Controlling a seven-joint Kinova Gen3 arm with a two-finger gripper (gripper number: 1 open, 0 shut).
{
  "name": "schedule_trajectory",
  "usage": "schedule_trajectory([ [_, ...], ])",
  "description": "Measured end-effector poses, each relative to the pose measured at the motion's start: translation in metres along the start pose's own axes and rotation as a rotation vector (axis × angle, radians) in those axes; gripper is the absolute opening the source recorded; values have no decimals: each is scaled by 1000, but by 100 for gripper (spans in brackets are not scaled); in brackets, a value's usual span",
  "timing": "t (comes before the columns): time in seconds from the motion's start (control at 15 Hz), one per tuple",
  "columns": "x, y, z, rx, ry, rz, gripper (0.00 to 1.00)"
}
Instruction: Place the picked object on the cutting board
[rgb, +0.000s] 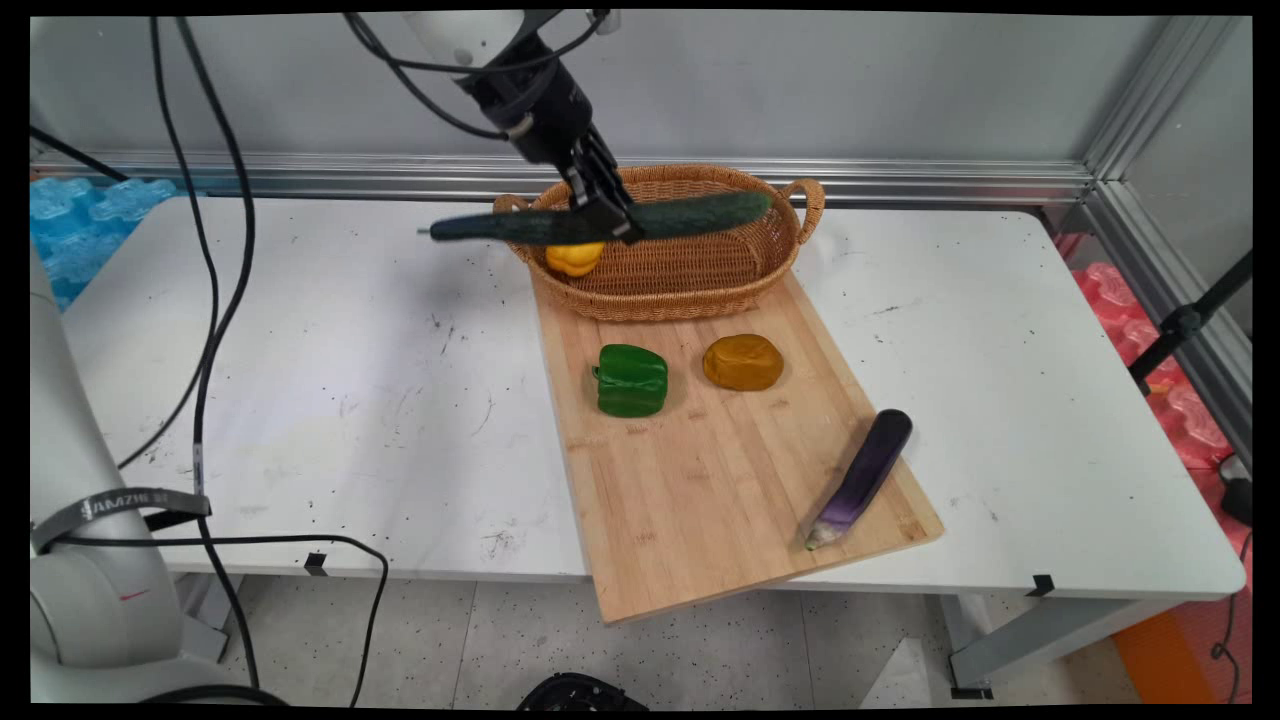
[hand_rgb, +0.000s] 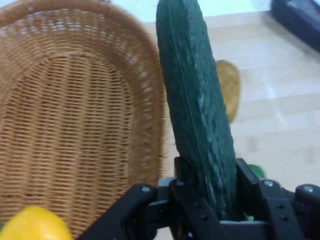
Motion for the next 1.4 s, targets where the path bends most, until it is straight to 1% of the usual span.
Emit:
schedule_trajectory([
  [0.13,0,21,0,-5,5,-19,0],
  [0.53,3,68,8,-12,16,-59,0],
  [0.67,4,89,17,-13,20,-70,0],
  [0.87,5,113,35,-9,22,-87,0],
  [1.07,5,131,58,0,21,-110,0],
  [1.4,7,145,94,10,11,-137,0],
])
